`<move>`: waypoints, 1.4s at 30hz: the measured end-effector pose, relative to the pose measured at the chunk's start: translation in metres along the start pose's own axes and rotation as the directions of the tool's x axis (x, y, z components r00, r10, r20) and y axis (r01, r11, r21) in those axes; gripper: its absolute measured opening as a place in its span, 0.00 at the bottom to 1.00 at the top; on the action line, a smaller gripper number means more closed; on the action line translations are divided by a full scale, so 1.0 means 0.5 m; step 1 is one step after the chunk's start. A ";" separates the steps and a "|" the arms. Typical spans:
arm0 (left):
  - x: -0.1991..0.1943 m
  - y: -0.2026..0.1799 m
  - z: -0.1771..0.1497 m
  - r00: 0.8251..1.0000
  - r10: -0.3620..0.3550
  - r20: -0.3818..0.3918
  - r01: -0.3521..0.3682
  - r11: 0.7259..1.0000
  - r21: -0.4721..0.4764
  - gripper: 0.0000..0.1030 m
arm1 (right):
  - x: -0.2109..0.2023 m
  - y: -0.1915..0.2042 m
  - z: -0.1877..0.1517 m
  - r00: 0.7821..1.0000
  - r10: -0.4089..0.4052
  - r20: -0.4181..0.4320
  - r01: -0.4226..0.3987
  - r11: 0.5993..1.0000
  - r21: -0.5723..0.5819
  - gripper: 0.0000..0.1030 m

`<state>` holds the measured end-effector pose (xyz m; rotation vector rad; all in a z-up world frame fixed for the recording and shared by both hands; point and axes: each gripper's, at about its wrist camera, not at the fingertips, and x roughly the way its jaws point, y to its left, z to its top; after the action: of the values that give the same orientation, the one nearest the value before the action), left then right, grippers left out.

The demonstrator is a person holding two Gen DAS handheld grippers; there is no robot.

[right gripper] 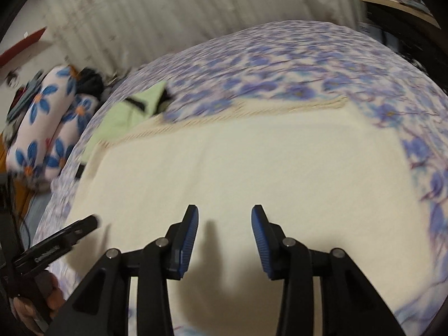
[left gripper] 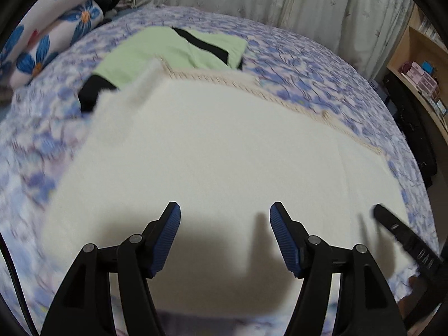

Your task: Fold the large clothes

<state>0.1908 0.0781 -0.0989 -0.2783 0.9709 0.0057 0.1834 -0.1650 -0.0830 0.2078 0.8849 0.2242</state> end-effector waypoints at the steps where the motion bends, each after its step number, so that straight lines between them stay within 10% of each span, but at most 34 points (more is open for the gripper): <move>1: 0.004 -0.003 -0.008 1.000 -0.002 -0.004 0.002 1.000 -0.001 0.63 | 0.001 0.010 -0.009 1.000 -0.002 -0.001 0.002 1.000 -0.014 0.38; 11: -0.017 0.084 -0.068 0.971 0.218 0.102 -0.220 0.975 0.014 0.71 | -0.042 -0.100 -0.072 0.992 -0.127 0.011 0.127 0.991 0.029 0.38; 19: -0.050 0.179 -0.082 0.973 0.202 0.108 -0.193 0.977 -0.092 0.71 | -0.104 -0.238 -0.102 0.970 -0.239 0.037 0.227 0.954 0.196 0.38; 42: -0.038 0.185 -0.095 0.982 0.146 0.119 -0.135 0.986 -0.098 0.78 | -0.085 -0.201 -0.118 0.928 -0.372 0.032 0.362 0.918 0.159 0.40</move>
<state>0.1293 0.1585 -0.1301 -0.2880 0.8645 0.1947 0.1219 -0.2679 -0.1153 0.1835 0.8626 -0.2003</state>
